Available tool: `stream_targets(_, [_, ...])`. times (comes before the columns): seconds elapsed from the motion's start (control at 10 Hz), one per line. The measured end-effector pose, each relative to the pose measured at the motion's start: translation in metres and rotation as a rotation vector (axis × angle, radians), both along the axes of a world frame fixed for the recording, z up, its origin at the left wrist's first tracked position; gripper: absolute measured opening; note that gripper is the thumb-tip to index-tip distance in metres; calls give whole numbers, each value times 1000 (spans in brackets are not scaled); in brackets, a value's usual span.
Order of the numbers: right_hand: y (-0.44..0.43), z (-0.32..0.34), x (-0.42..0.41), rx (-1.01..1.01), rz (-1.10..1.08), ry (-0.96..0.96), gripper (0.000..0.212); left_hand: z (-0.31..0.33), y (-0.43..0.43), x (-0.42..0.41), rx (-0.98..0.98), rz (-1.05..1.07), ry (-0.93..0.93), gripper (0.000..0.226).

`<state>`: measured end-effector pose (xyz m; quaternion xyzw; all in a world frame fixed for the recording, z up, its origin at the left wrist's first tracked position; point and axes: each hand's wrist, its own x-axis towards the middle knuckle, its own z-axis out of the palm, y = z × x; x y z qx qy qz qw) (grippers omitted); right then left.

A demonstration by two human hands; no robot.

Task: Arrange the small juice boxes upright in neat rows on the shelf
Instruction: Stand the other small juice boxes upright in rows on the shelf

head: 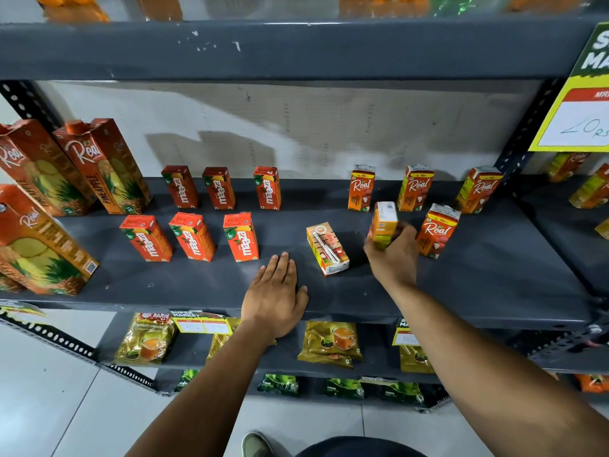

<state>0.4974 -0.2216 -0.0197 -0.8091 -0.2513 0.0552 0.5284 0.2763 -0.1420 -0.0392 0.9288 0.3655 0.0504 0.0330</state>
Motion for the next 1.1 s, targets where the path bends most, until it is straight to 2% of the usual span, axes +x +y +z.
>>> stream_targets(0.1, [-5,-1,8,78,60,148,46,0,1,0,-1,3,-3,66])
stream_targets(0.2, [-9,-2,8,133,79,160,52,-1,1,1,0,5,-2,66])
stream_targets(0.3, [-11,-4,3,118,102,101,68,-1,1,1,3,3,2,67])
stream_targets(0.4, [-11,-6,2,99,110,85,71,-1,1,1,5,0,4,67])
stream_targets(0.7, [-11,1,8,-195,138,-26,41,0,0,0,2,4,-8,66])
stream_targets(0.8, [-18,18,11,-168,165,-160,37,1,0,1,-1,6,-12,66])
stream_targets(0.9, [-22,43,15,-62,223,-253,45,1,0,1,2,5,-11,66])
stream_targets(1.0, [-22,87,28,-152,403,-462,47,0,1,1,12,3,1,66])
stream_targets(1.1, [-17,105,38,-345,558,-574,46,0,1,1,12,7,10,66])
